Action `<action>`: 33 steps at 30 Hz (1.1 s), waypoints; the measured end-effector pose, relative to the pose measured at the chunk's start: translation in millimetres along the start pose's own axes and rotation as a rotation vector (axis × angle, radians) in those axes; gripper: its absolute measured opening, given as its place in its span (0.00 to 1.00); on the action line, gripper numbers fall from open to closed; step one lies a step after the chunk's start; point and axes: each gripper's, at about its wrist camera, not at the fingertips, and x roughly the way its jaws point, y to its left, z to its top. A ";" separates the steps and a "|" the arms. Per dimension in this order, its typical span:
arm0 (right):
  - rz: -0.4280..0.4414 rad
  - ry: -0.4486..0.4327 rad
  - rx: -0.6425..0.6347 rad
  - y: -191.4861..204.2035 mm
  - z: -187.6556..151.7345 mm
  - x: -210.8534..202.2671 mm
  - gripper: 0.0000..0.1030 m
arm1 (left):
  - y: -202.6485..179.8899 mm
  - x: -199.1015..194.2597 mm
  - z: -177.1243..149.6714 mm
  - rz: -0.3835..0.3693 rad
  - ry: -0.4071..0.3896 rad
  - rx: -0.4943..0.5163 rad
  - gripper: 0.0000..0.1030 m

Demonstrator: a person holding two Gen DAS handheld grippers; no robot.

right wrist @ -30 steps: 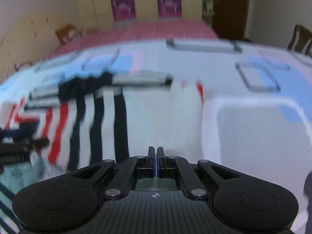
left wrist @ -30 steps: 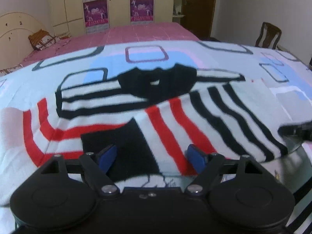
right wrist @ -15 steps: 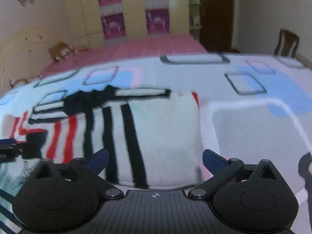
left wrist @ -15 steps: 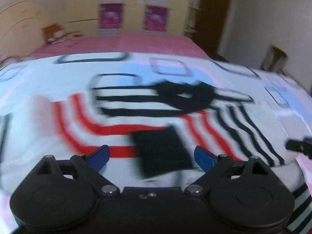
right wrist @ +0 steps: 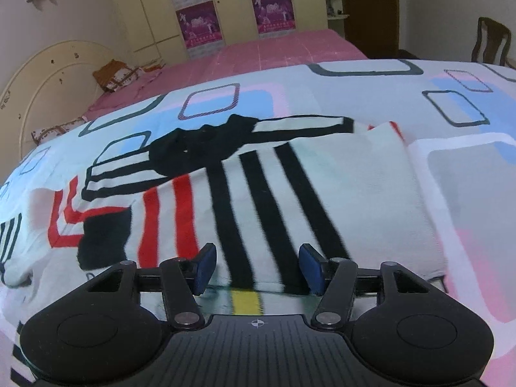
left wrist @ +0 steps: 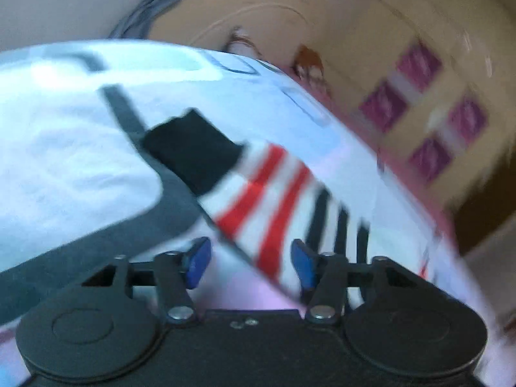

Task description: Fold small clothes

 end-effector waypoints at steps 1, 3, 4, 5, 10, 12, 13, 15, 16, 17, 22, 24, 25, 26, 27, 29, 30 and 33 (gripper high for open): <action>-0.001 -0.001 0.001 2.8 0.6 0.3 0.56 | 8.6 4.0 6.2 -0.029 -0.006 -0.050 0.49; -0.006 -0.007 -0.010 9.7 2.3 -0.2 0.56 | 18.3 14.0 18.2 -0.064 -0.017 -0.115 0.48; -0.008 -0.008 -0.013 12.5 3.0 -0.4 0.56 | 21.2 19.1 21.8 -0.078 -0.024 -0.136 0.47; -0.011 -0.010 -0.015 15.4 3.7 -0.7 0.56 | 24.7 24.1 26.1 -0.087 -0.034 -0.162 0.44; -0.024 -0.018 -0.018 21.3 6.3 -2.0 0.56 | 50.4 27.1 34.1 -0.147 -0.156 -0.362 0.05; -0.029 -0.020 -0.023 22.0 7.2 -2.6 0.56 | 45.5 15.3 32.3 -0.165 -0.228 -0.344 0.05; -0.031 -0.022 -0.023 21.2 7.5 -2.7 0.56 | 42.5 15.9 31.1 -0.142 -0.218 -0.315 0.05; -0.033 -0.016 -0.012 17.5 7.3 -1.3 0.56 | 36.2 26.8 26.4 -0.053 -0.150 -0.247 0.05; -0.033 -0.012 -0.005 15.5 7.5 0.1 0.56 | 35.6 32.9 23.9 -0.020 -0.117 -0.230 0.05; -0.033 -0.010 0.001 13.3 7.7 0.6 0.56 | 36.1 30.9 21.8 -0.029 -0.128 -0.237 0.05; -0.040 -0.030 0.011 2.3 8.9 -5.5 0.56 | 6.1 10.7 22.1 -0.068 -0.160 -0.141 0.05; -0.054 -0.036 0.012 -2.9 8.9 -7.1 0.56 | -24.7 6.8 19.3 -0.122 -0.160 -0.046 0.05; -0.060 -0.038 0.016 -6.5 8.9 -7.5 0.56 | -39.4 5.6 15.5 -0.149 -0.158 -0.002 0.05; -0.065 -0.040 0.022 -9.9 9.1 -8.2 0.56 | -60.5 2.6 8.3 -0.184 -0.149 0.056 0.05; -0.072 -0.042 0.028 -13.1 9.3 -8.6 0.56 | -77.4 4.3 2.6 -0.211 -0.136 0.101 0.05; -0.084 -0.040 0.039 -19.7 9.9 -9.2 0.56 | -117.8 3.0 -16.8 -0.260 -0.093 0.210 0.05; -0.083 -0.039 0.044 -23.0 10.0 -10.1 0.56 | -137.1 3.9 -29.2 -0.287 -0.065 0.257 0.05; -0.075 -0.050 0.054 -31.0 9.3 -15.3 0.56 | -194.6 6.9 -73.2 -0.335 0.015 0.415 0.05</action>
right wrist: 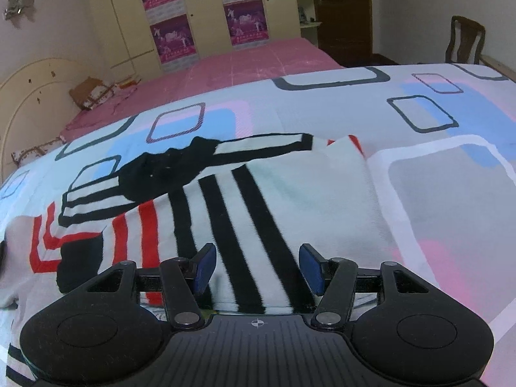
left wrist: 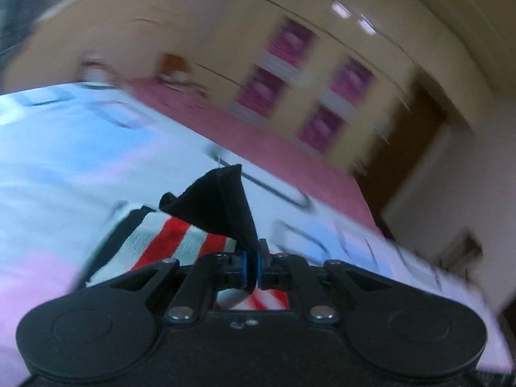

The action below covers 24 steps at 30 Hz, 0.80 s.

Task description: Fold small clothes

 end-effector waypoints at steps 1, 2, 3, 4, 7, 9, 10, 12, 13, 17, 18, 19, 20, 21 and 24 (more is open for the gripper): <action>0.002 -0.004 0.002 -2.6 -0.1 -2.1 0.56 | -19.6 8.8 -6.5 -0.019 0.028 0.046 0.05; 0.004 -0.007 0.004 -5.1 -0.3 -4.2 0.56 | -40.3 17.8 -13.7 -0.035 0.062 0.090 0.05; 0.007 -0.010 0.008 -8.4 -0.5 -6.8 0.56 | -57.9 25.8 -20.5 -0.039 0.090 0.130 0.05; 0.010 -0.013 0.014 -12.1 -0.5 -9.5 0.56 | -73.9 32.3 -28.6 -0.049 0.114 0.163 0.05; 0.016 -0.023 0.036 -22.2 0.7 -16.3 0.56 | -114.6 49.2 -46.0 -0.075 0.160 0.262 0.05; 0.018 -0.031 0.053 -30.7 0.9 -21.5 0.56 | -142.5 49.1 -60.7 -0.103 0.172 0.322 0.05; 0.019 -0.034 0.062 -35.4 0.6 -23.8 0.56 | -153.7 54.2 -64.4 -0.116 0.188 0.354 0.05; 0.020 -0.039 0.080 -43.7 -0.2 -27.2 0.56 | -182.3 58.6 -84.6 -0.147 0.233 0.420 0.05; 0.020 -0.039 0.089 -47.8 -1.0 -28.6 0.56 | -190.4 63.7 -89.2 -0.153 0.256 0.442 0.05; 0.011 -0.037 0.123 -66.1 -3.3 -35.0 0.56 | -216.0 82.0 -114.8 -0.175 0.328 0.487 0.08; 0.011 -0.037 0.130 -70.5 -3.6 -37.3 0.56 | -221.7 87.2 -121.1 -0.184 0.353 0.492 0.12; 0.013 -0.037 0.134 -74.5 -3.5 -39.4 0.56 | -227.5 91.0 -126.8 -0.188 0.372 0.499 0.29; 0.017 -0.034 0.137 -78.2 -3.3 -41.5 0.56 | -232.2 92.4 -132.9 -0.200 0.390 0.511 0.53; 0.019 -0.034 0.142 -81.7 -3.0 -43.3 0.56 | -235.5 92.0 -137.0 -0.226 0.398 0.518 0.65; 0.038 -0.028 0.161 -88.3 -1.1 -45.1 0.56 | -236.5 75.6 -140.7 -0.277 0.360 0.524 0.73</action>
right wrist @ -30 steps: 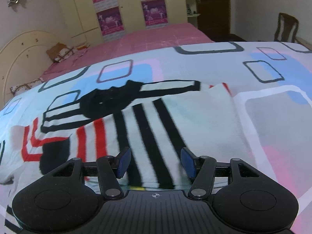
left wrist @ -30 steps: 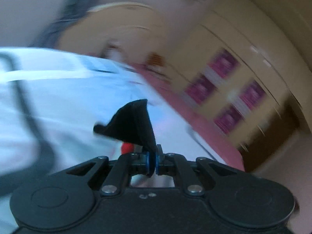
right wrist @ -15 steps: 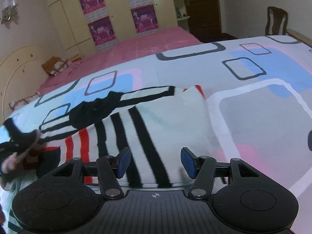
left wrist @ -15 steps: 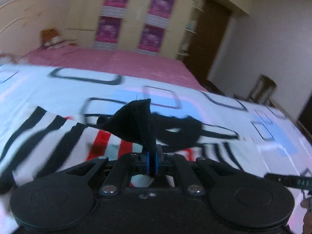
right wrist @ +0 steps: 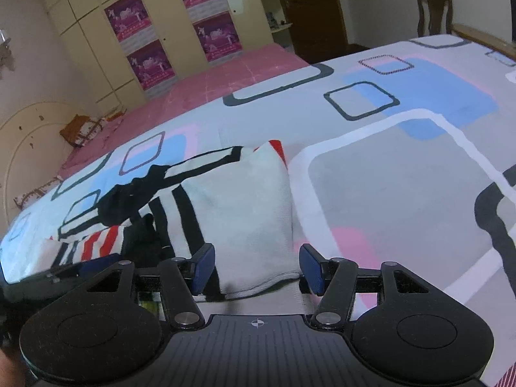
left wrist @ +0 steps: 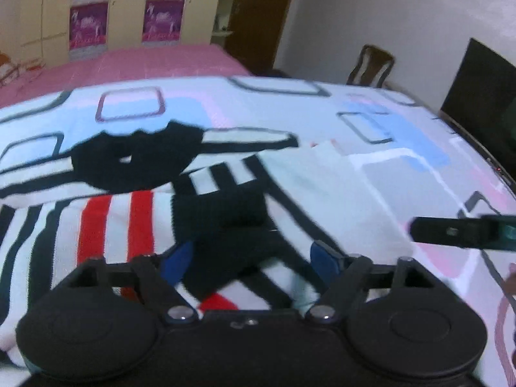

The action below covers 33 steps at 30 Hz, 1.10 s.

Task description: Fold small clothes

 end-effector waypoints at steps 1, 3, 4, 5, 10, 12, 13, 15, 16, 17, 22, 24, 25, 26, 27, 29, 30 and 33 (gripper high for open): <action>0.008 0.003 0.004 0.0 0.9 0.3 0.56 | 1.5 -9.6 -2.1 0.006 -0.023 0.000 0.72; 0.036 0.012 0.012 3.5 2.3 3.6 0.56 | 12.4 -31.1 -5.7 0.030 -0.067 -0.025 0.69; 0.054 0.019 0.017 5.8 3.0 6.2 0.56 | 21.3 -44.9 -8.5 0.052 -0.086 -0.044 0.68; 0.077 0.033 0.022 9.8 3.6 10.5 0.57 | 33.4 -59.9 -13.3 0.081 -0.100 -0.068 0.64; 0.135 0.067 -0.044 43.7 2.0 36.7 0.79 | 99.6 -132.5 -54.2 0.251 -0.098 -0.131 0.48; 0.159 0.071 -0.064 54.7 2.4 47.1 0.79 | 124.7 -149.3 -72.5 0.341 -0.059 -0.142 0.47; 0.159 0.071 -0.071 59.2 2.6 53.0 0.78 | 135.7 -152.6 -78.6 0.373 -0.038 -0.152 0.47; 0.160 0.084 -0.082 66.5 3.4 67.6 0.70 | 154.0 -150.0 -84.8 0.394 -0.001 -0.175 0.47; 0.159 0.098 -0.087 69.4 4.1 76.2 0.68 | 159.4 -146.6 -84.1 0.390 0.010 -0.171 0.47; 0.158 0.114 -0.095 72.5 4.3 84.2 0.62 | 164.3 -138.9 -82.8 0.386 0.028 -0.159 0.46; 0.134 0.137 -0.235 96.8 3.8 100.8 0.34 | 188.2 -128.8 -75.9 0.357 -0.008 -0.224 0.35; 0.164 0.151 -0.265 104.3 3.7 100.2 0.07 | 194.7 -130.0 -78.0 0.334 -0.016 -0.243 0.32; 0.162 0.137 -0.289 107.7 4.0 96.5 0.06 | 194.7 -128.3 -78.9 0.329 -0.014 -0.237 0.31; 0.162 0.105 -0.303 110.5 6.1 88.6 0.06 | 194.9 -128.0 -80.4 0.324 -0.012 -0.229 0.31; 0.166 0.068 -0.295 109.8 9.8 78.1 0.06 | 194.4 -126.2 -82.0 0.323 -0.011 -0.217 0.30; 0.139 -0.028 -0.282 106.8 17.1 54.6 0.06 | 194.9 -124.8 -81.4 0.317 -0.007 -0.201 0.29; 0.115 -0.052 -0.286 103.8 18.2 49.6 0.06 | 195.3 -124.3 -82.1 0.312 -0.006 -0.200 0.28; 0.086 0.042 -0.284 94.4 11.8 66.0 0.06 | 195.7 -123.3 -81.3 0.307 -0.001 -0.195 0.28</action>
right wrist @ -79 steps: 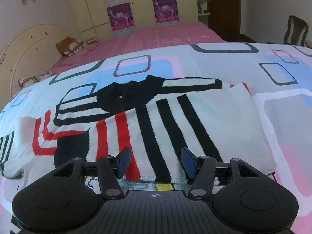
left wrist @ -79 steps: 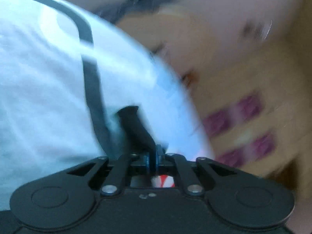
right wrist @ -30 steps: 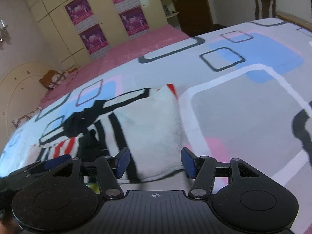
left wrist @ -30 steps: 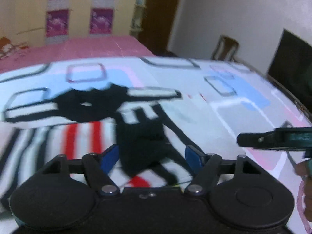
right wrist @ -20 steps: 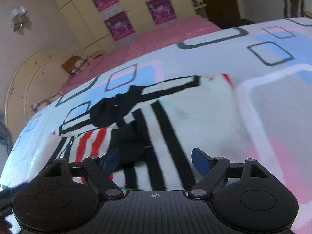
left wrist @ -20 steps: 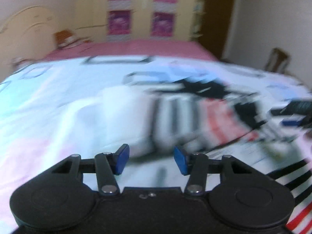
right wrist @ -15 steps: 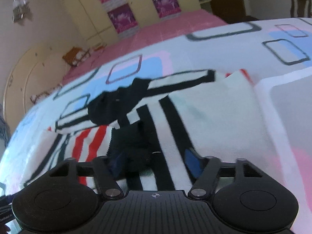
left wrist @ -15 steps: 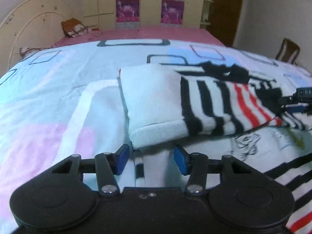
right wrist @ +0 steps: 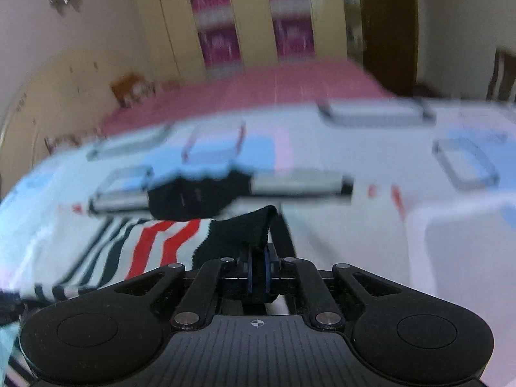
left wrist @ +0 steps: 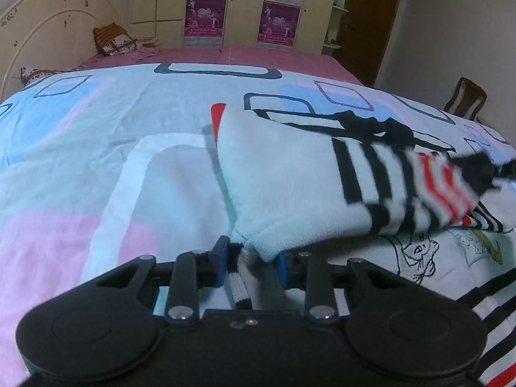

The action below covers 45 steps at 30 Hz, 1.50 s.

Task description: Fold small clothes

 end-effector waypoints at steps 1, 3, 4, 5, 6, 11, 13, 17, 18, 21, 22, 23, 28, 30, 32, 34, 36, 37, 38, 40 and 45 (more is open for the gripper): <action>-0.001 0.014 -0.002 -0.3 -4.3 2.9 0.06 | 0.5 -0.6 -0.3 -0.002 0.001 0.002 0.28; -0.002 0.003 0.005 0.4 -10.0 0.2 0.06 | 1.4 -1.4 0.1 -0.006 0.004 -0.003 0.28; 0.001 -0.003 0.009 1.4 -11.8 -1.9 0.06 | 1.8 -1.8 0.3 -0.007 0.006 -0.003 0.27; 0.001 -0.003 0.005 2.9 -14.0 -2.9 0.06 | 1.7 -1.8 0.7 -0.007 0.008 -0.002 0.27; -0.002 0.005 0.000 4.2 -16.9 -2.4 0.06 | 2.0 -1.8 0.9 -0.007 0.010 -0.001 0.27; -0.009 0.064 0.011 3.3 -27.7 1.2 0.06 | 2.9 -0.5 1.3 -0.011 0.021 0.002 0.27; -0.021 0.098 0.006 1.3 -32.1 8.9 0.06 | 2.9 -1.0 3.4 -0.023 0.039 0.023 0.31; -0.082 0.032 0.010 -3.4 -24.0 -11.3 0.36 | 8.9 -33.6 3.4 -0.065 0.039 0.037 0.63; -0.094 -0.021 -0.005 -3.4 -22.3 -24.1 0.46 | 8.3 -47.1 2.7 -0.064 -0.003 0.028 0.65; -0.050 -0.055 -0.013 -1.1 -17.8 -36.9 0.45 | -4.6 -62.6 9.2 -0.094 -0.098 -0.002 0.67; -0.038 -0.053 -0.023 3.2 -17.9 -33.9 0.45 | -13.0 -57.3 12.4 -0.106 -0.118 0.004 0.67; -0.031 -0.041 -0.040 9.1 -19.3 -27.6 0.45 | -20.7 -47.6 15.0 -0.120 -0.113 0.013 0.67; -0.088 0.127 -0.089 19.1 -38.9 12.0 0.32 | -35.5 3.0 7.8 -0.106 0.016 0.046 0.65; -0.081 0.133 -0.090 18.6 -36.1 5.8 0.32 | -40.6 1.7 10.2 -0.102 0.031 0.111 0.65; -0.065 0.073 -0.073 15.8 -29.2 -4.1 0.32 | -40.5 -1.7 21.9 -0.121 0.013 0.105 0.66; -0.051 0.025 -0.058 16.8 -17.3 -5.3 0.32 | -37.8 6.1 38.6 -0.134 -0.015 0.089 0.66; -0.038 0.017 -0.051 21.9 -2.0 7.3 0.32 | -37.2 23.8 59.2 -0.123 -0.032 0.083 0.66; -0.039 0.019 -0.060 25.4 5.2 16.0 0.32 | -34.7 35.8 70.6 -0.124 -0.039 0.080 0.66; -0.054 0.019 -0.075 26.8 12.2 27.8 0.32 | -31.7 46.9 79.3 -0.114 -0.038 0.067 0.66; -0.073 0.031 -0.069 20.7 23.1 50.9 0.32 | -22.0 72.1 94.5 -0.113 -0.019 0.034 0.66; -0.107 0.089 -0.061 -0.9 29.2 75.8 0.32 | 2.0 101.1 100.5 -0.084 0.023 -0.014 0.65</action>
